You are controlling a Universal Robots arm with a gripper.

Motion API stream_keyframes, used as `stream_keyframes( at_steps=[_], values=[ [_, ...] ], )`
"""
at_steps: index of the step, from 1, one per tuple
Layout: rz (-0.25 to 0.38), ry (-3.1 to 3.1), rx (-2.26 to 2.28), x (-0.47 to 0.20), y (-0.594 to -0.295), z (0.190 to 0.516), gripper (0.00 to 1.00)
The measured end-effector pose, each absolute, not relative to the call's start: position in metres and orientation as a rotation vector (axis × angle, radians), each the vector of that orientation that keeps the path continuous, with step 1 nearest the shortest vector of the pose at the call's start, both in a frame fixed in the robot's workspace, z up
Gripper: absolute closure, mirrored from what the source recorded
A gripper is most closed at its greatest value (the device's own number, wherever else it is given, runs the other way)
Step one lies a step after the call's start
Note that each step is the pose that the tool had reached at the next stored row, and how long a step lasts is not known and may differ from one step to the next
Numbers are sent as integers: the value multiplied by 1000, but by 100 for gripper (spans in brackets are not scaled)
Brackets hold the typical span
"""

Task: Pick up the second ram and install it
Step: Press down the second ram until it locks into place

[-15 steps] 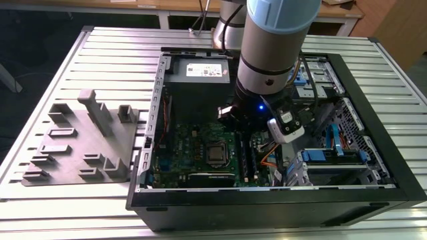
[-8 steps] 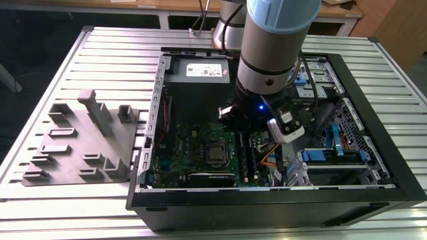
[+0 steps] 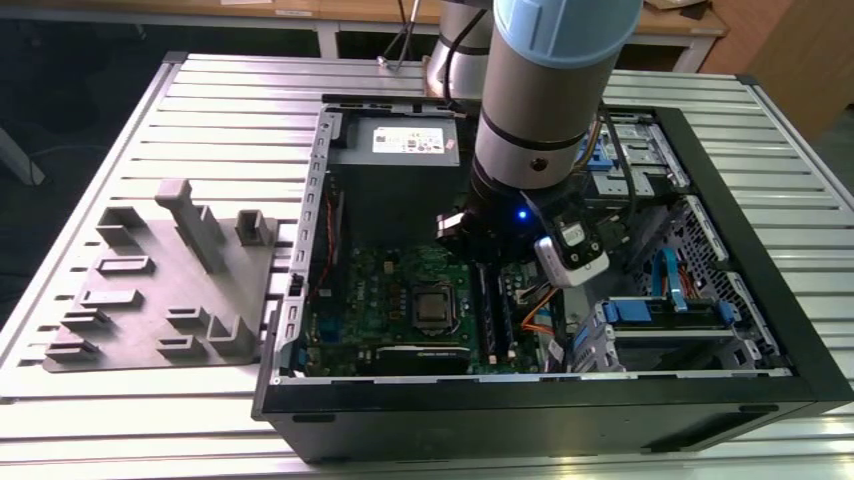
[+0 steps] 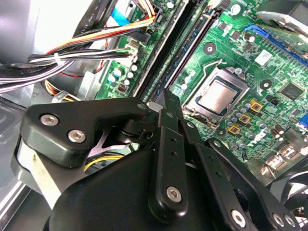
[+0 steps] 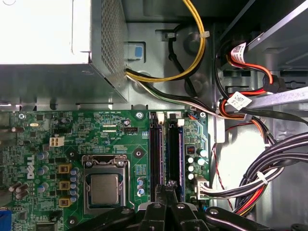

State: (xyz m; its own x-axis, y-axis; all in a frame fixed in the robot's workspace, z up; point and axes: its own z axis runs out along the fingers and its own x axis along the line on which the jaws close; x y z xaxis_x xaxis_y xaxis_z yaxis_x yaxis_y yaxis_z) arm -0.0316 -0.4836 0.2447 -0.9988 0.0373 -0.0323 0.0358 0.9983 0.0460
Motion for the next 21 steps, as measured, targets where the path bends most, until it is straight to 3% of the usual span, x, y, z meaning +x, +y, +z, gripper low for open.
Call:
stream_keyframes(
  at_steps=[21],
  values=[
    [71, 3107, 57, -34, -459, 241, 93]
  ],
)
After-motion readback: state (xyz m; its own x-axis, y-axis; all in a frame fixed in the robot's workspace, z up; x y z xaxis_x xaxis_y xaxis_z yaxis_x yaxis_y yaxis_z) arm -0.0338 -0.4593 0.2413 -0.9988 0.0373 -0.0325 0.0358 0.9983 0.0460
